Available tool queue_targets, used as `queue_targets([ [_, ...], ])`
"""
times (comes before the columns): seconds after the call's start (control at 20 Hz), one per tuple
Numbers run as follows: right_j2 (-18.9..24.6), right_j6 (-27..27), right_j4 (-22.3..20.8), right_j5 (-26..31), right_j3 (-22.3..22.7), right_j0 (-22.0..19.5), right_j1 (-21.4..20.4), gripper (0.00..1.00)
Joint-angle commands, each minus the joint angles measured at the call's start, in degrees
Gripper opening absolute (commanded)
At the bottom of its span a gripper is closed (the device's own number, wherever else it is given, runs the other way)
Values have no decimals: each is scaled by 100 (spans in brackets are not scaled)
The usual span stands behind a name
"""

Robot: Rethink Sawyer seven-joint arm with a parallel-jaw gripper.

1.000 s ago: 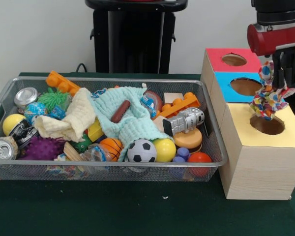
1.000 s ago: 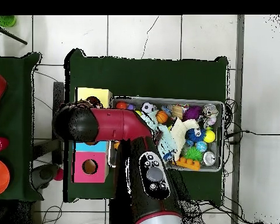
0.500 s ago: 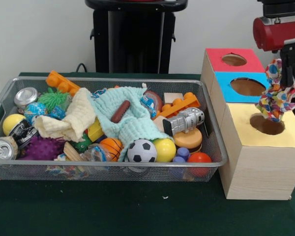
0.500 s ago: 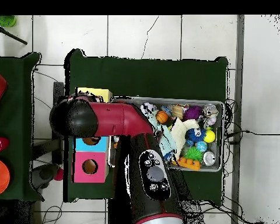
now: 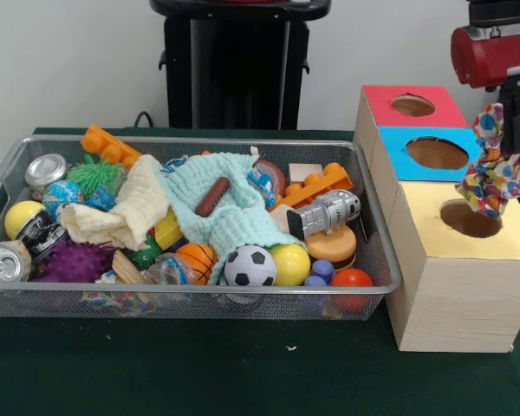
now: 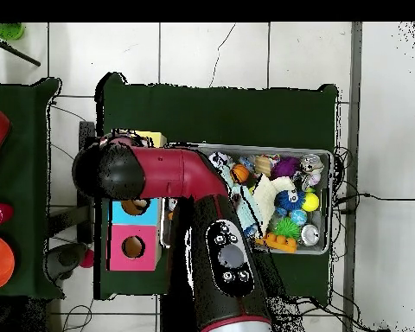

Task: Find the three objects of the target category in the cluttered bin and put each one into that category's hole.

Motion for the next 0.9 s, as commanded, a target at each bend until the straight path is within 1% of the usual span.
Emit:
queue_targets([
  [0.05,-79,793,-103,-168,50,-101,344,0],
  [0.45,-97,650,-272,-279,91,-140,502,0],
  [0.65,-71,648,-314,-427,216,-176,517,0],
  [0.9,-52,709,-308,-535,225,-191,558,0],
])
